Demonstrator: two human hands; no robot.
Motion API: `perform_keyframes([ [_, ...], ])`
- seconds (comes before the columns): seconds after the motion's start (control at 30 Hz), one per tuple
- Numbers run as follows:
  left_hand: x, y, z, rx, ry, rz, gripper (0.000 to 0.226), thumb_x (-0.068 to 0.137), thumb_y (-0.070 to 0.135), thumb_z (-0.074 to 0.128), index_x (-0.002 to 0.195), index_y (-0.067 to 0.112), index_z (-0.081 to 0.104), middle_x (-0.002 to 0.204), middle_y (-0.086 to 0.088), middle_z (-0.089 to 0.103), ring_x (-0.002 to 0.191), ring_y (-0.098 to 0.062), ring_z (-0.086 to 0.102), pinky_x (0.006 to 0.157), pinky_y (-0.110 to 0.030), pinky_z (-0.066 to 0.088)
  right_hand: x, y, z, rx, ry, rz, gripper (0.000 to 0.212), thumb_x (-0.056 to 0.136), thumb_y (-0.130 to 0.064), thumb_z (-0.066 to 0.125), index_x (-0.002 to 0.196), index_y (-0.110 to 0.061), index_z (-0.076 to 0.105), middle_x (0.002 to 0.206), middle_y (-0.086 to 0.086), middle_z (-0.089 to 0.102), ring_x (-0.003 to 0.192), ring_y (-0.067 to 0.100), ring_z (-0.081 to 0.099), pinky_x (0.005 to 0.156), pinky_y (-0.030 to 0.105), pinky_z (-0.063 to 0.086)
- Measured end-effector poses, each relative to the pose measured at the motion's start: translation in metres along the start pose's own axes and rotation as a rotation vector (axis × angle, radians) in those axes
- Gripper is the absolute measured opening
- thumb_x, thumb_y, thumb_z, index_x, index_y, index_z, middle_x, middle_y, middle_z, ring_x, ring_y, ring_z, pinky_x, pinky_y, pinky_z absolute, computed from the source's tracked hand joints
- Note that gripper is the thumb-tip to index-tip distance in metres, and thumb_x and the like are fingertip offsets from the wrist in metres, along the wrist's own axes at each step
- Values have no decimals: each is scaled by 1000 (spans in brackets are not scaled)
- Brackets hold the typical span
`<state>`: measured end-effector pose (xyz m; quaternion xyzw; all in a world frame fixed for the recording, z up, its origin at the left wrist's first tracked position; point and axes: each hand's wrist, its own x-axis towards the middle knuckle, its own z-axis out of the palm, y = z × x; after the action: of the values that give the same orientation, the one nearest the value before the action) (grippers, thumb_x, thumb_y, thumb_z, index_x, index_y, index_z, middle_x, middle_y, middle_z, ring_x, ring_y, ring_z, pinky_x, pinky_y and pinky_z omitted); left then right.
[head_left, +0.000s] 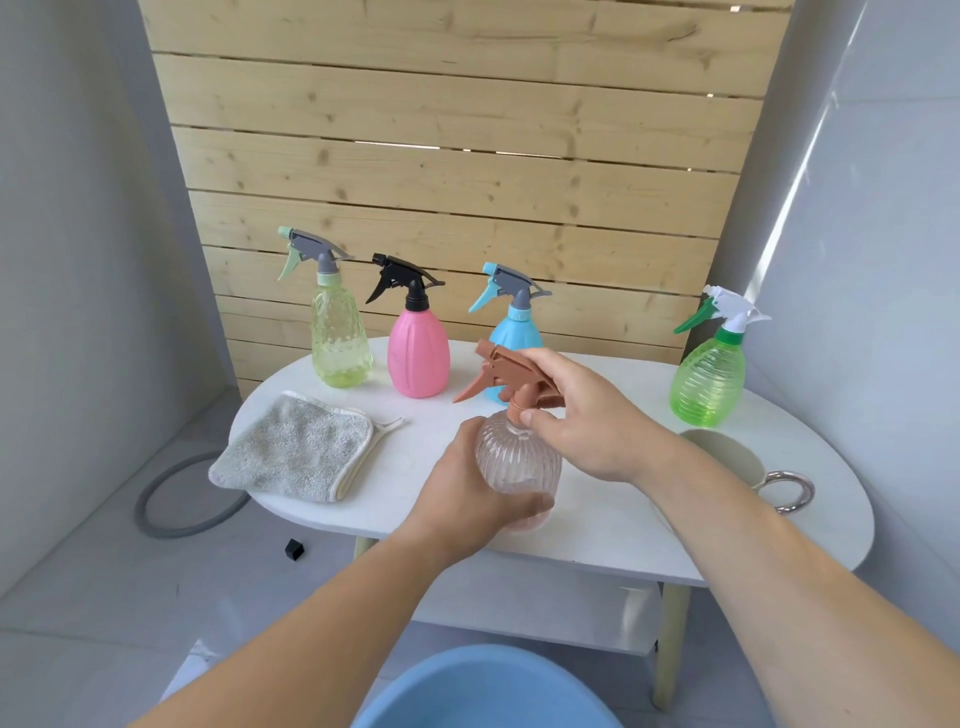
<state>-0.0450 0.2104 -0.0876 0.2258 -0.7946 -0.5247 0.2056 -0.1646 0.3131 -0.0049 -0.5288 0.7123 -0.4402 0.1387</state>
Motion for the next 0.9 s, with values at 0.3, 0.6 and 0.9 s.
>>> perform_keyframes([
  [0.3, -2, -5, -5, -18, -49, 19, 78, 75, 19, 88, 137, 34, 43, 126, 15, 59, 115, 0, 57, 81, -13, 45, 5, 2, -3, 11, -48, 57, 39, 92, -1, 60, 124, -22, 55, 84, -6, 56, 82, 5, 59, 86, 25, 49],
  [0.6, -4, -4, 4, 43, 40, 23, 92, 55, 49, 89, 134, 35, 45, 125, 15, 58, 119, -7, 56, 98, -33, 51, 8, 12, 0, -179, 47, 5, 34, 83, -34, 75, 111, -24, 59, 100, -1, 58, 88, 13, 58, 80, 31, 50],
  [0.9, -6, -5, 1, 5, -36, 70, 73, 77, 21, 86, 133, 41, 43, 124, 20, 59, 115, 3, 56, 84, -13, 45, 2, 7, -7, -49, -39, -1, 42, 89, -6, 64, 125, -26, 54, 95, 2, 64, 89, 13, 61, 91, 43, 52],
])
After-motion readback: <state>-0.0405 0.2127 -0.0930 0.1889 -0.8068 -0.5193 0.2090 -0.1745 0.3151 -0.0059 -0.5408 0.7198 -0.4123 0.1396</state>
